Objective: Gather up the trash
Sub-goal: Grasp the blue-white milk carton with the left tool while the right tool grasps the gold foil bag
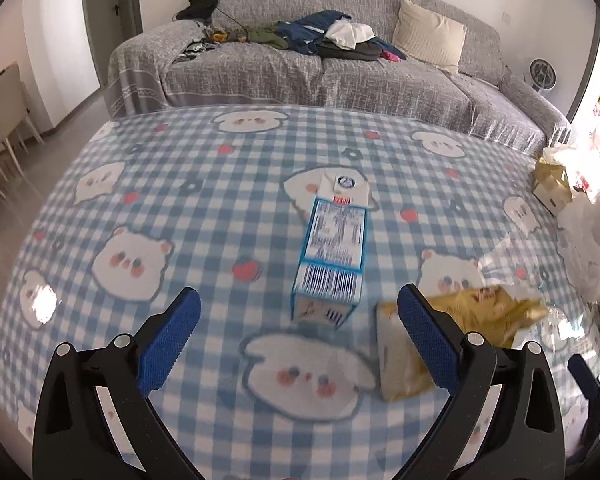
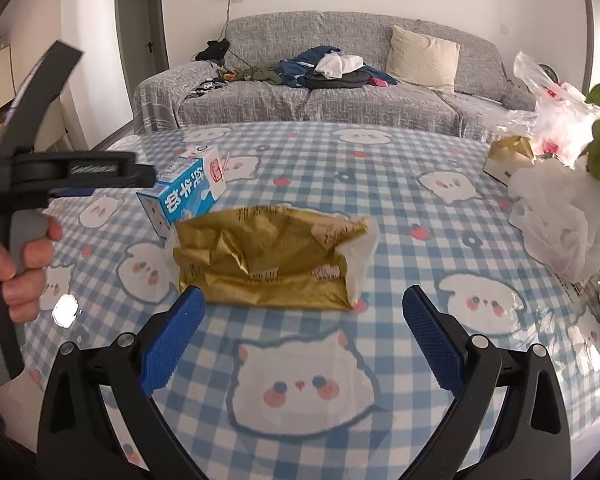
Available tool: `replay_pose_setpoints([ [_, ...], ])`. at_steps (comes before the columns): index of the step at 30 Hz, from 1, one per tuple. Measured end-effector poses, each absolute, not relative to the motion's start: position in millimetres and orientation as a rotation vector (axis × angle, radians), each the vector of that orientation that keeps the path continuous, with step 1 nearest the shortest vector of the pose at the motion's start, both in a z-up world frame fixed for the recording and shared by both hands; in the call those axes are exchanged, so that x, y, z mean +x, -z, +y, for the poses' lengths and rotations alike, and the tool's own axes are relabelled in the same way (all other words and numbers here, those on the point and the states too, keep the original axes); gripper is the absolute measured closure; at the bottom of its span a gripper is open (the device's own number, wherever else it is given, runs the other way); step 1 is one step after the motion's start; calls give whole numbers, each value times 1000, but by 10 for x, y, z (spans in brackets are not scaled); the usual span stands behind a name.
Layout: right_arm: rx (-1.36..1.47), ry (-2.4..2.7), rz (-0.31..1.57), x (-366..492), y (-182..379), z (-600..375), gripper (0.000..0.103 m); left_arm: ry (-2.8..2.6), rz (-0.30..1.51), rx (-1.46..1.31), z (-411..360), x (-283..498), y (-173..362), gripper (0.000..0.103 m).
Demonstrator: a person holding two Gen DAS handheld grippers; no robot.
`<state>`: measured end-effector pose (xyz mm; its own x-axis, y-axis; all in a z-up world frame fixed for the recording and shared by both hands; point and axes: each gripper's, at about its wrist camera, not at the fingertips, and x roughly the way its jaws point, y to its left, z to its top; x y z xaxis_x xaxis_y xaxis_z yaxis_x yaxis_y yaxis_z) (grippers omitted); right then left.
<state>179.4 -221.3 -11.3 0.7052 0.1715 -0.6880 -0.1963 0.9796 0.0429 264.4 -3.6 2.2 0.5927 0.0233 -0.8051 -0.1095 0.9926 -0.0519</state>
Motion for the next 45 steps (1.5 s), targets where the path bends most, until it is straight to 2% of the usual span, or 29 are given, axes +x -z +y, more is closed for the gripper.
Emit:
replay_pose_setpoints([
  [4,-28,-216,766,1904,128,-2192,8,-80,961,-74,-111,2879,68,6],
  [8,-27,-233,757,1999,107,-2166,8,-79,988,-48,-135,3035,182,12],
  [13,3,-244,746,2098,64,-2131,8,-86,1046,-54,-131,3209,366,34],
  [14,4,-244,743,2117,59,-2118,8,-87,1050,-56,-126,3219,381,40],
  [15,3,-246,743,2137,57,-2100,8,-86,1053,-59,-121,3226,397,52],
  [18,-2,-254,743,2200,56,-2026,8,-90,1063,-79,-81,3194,407,61],
  [34,-23,-240,840,2595,394,-1724,8,-172,1050,-113,528,2472,308,62],
  [42,12,-239,936,2734,648,-1739,44,-147,1055,-130,506,2359,307,62],
  [45,21,-232,955,2757,698,-1765,53,-138,1061,-134,483,2365,315,62],
])
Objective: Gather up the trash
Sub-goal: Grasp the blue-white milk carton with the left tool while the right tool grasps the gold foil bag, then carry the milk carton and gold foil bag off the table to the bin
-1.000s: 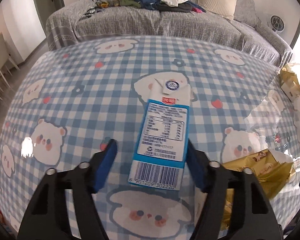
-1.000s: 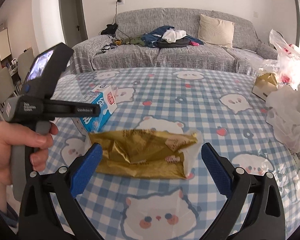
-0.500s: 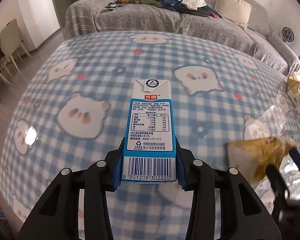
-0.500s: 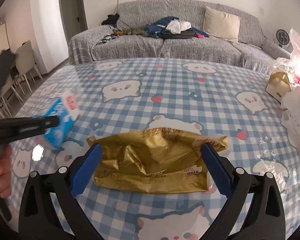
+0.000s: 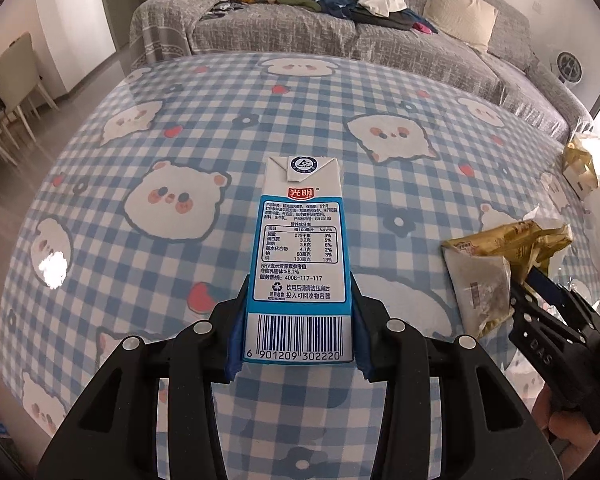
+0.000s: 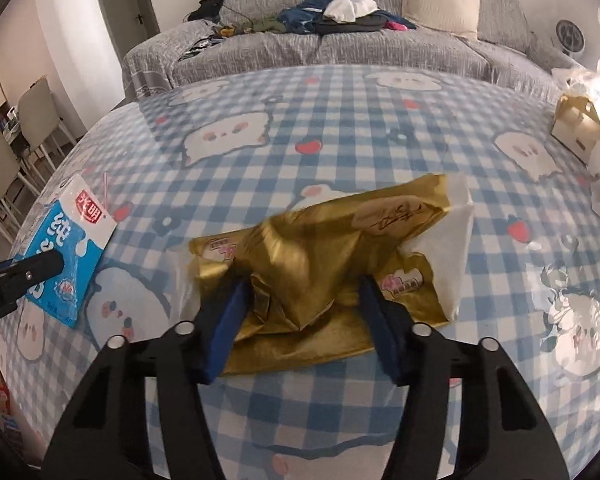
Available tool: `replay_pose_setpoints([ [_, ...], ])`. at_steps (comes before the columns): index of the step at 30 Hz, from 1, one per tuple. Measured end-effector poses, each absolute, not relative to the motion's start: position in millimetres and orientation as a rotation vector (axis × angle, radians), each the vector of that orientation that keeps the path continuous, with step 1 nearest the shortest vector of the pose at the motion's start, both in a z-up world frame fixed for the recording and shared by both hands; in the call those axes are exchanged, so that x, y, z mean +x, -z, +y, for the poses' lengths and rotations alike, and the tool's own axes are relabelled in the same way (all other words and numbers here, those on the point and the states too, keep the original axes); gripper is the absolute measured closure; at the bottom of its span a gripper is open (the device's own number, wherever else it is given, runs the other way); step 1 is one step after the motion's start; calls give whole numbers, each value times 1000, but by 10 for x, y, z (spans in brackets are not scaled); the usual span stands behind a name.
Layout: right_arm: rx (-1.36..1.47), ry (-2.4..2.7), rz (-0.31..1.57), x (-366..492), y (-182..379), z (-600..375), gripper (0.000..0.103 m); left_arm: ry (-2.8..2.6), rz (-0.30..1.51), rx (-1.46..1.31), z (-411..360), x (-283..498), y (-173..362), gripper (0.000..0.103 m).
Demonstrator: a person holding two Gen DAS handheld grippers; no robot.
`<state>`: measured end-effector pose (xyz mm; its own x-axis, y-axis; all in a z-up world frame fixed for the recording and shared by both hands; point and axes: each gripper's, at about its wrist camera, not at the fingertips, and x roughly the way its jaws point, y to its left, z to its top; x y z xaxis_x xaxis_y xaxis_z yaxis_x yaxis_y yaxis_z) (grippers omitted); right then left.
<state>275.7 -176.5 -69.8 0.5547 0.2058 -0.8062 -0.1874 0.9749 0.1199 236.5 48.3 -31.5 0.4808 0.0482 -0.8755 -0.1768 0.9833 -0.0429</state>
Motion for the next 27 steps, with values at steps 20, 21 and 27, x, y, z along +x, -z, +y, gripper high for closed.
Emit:
replay_pose_setpoints([
  [20,18,-208,903,2705,546,-1804,99,-122,1064,-124,389,2338,320,62],
  [21,17,-206,901,2697,531,-1802,99,-120,1064,-122,375,2328,316,62],
  [27,20,-197,876,2563,409,-1802,99,-106,1056,-112,293,2218,251,62],
])
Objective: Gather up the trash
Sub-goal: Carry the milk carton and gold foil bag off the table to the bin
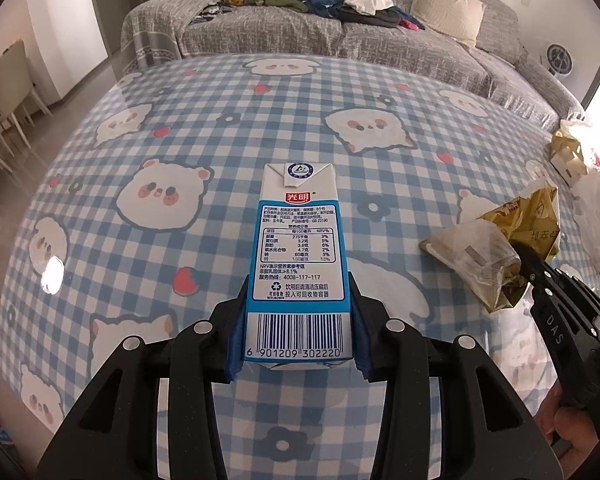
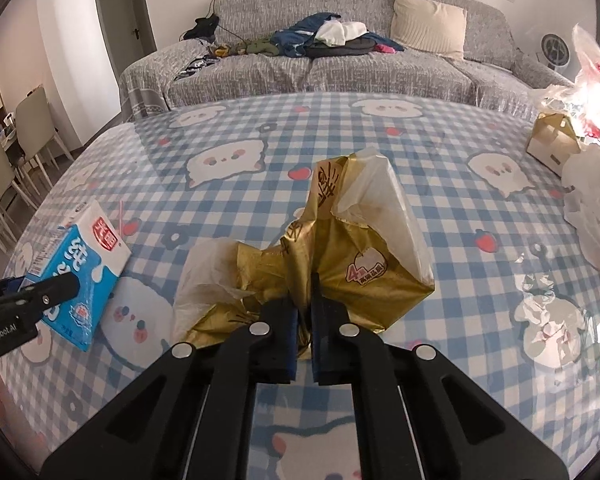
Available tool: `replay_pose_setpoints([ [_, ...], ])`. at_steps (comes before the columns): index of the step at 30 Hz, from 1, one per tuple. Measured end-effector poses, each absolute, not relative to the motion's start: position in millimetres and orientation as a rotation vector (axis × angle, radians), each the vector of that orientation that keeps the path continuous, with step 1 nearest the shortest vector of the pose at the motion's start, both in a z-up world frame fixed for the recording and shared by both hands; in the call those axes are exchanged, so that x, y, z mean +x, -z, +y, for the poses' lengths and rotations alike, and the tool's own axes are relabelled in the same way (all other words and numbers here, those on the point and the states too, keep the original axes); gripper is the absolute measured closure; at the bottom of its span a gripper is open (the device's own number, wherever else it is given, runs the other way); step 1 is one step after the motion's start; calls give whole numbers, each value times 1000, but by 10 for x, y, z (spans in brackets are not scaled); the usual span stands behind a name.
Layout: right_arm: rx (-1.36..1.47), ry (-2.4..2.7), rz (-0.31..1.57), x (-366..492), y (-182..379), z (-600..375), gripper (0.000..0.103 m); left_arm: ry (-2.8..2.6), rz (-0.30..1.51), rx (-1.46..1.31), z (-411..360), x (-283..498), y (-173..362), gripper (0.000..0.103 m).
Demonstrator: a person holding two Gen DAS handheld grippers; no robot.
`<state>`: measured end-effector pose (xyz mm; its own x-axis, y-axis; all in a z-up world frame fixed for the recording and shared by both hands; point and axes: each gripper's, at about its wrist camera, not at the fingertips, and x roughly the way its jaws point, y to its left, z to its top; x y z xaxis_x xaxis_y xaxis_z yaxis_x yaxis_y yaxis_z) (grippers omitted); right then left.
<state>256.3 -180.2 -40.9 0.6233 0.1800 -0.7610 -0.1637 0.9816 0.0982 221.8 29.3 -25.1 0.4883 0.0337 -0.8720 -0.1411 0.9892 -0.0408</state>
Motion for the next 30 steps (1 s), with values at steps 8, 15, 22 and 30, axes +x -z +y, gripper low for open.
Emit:
replay_pose_setpoints([
  [8,36,-186,846,2341,243,-1823,99,-93,1043,-111,229,1988,156,62],
  [15,36,-176,831,2090,145,-1823,99,-80,1036,-113,197,1774,101,62],
  [22,30,-159,821,1805,59,-1860,99,-67,1027,-105,152,1540,49,62],
  [30,30,-148,801,1482,-44,-1914,99,-52,1016,-93,88,1290,-21,62],
])
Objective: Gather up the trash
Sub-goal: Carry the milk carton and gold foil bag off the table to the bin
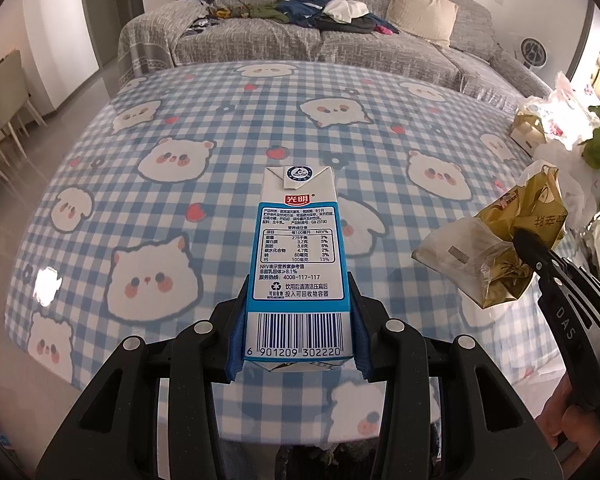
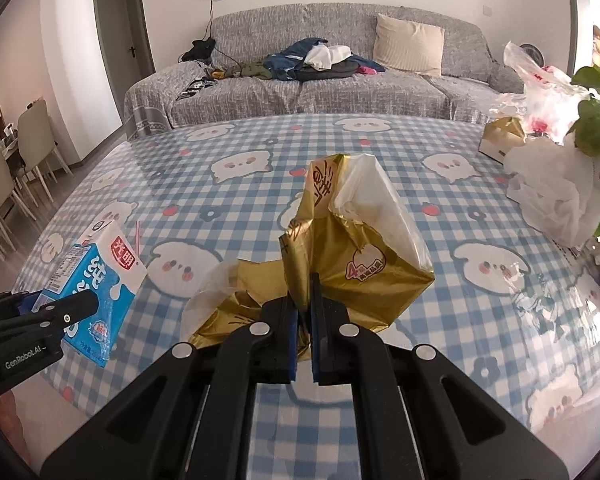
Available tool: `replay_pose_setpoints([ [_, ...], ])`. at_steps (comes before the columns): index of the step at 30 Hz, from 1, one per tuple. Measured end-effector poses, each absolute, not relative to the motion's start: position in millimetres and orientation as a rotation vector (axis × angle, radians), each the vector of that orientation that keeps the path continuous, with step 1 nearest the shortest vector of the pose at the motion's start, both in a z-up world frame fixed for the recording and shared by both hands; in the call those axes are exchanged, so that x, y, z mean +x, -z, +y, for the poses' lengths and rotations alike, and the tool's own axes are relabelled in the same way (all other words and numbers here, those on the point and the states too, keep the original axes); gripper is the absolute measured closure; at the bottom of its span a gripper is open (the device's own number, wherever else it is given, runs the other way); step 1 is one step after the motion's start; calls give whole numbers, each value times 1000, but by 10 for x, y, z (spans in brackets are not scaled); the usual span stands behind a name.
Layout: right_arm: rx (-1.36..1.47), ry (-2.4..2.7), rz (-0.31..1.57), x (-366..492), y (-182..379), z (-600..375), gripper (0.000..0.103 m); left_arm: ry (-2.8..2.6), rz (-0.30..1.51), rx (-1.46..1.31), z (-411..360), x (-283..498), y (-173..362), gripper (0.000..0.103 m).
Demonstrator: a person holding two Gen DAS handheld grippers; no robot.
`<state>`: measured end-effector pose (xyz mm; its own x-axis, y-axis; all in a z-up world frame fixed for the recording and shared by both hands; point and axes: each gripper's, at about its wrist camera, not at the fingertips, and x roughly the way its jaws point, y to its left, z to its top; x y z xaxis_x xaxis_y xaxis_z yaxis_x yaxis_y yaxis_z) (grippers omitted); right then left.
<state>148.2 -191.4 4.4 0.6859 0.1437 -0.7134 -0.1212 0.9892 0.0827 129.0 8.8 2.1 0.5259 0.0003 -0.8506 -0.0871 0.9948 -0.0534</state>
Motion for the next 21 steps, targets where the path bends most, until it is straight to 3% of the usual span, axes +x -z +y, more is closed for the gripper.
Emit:
replay_pose_setpoints([
  [21,82,-177,744,478,-279,-2095,99,-24,978,-82,60,327,-148,62],
])
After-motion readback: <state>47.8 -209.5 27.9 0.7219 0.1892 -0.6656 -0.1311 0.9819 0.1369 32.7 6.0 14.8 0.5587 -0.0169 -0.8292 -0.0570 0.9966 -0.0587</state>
